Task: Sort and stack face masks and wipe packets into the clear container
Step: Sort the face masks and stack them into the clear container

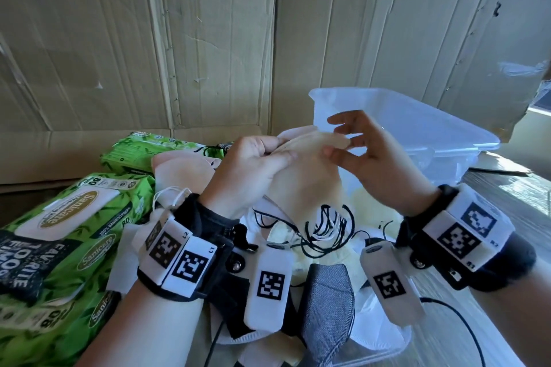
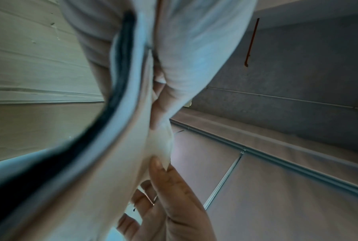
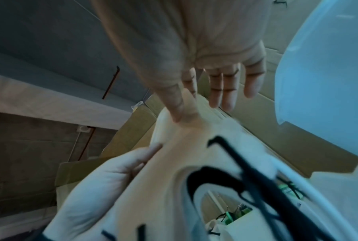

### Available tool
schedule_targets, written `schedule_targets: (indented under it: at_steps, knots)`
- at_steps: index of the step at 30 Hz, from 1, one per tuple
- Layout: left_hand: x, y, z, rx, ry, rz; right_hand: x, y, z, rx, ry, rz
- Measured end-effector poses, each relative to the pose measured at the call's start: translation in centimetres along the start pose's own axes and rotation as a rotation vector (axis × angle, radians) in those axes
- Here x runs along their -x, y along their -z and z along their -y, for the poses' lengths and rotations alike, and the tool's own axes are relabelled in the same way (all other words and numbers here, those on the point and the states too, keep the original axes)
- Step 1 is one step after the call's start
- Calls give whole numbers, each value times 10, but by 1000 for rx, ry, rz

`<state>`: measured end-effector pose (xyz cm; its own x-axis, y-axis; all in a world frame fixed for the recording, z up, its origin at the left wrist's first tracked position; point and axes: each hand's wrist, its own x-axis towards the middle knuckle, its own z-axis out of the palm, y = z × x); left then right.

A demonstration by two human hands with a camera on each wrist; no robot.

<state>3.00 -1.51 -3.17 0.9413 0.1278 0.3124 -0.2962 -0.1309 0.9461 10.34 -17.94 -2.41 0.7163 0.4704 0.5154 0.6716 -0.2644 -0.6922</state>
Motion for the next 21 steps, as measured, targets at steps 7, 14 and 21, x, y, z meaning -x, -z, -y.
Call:
schedule_targets:
  at_steps: [7,14,21]
  knots:
    - [0,1,-1,-64,-37,-30,1,-1,4,-258,16,-167]
    - [3,1,-2,-177,-36,-7,-5,1,16,-267,15,-60]
    - [4,-1,-2,-214,-161,79,-3,-8,7,-167,-57,-119]
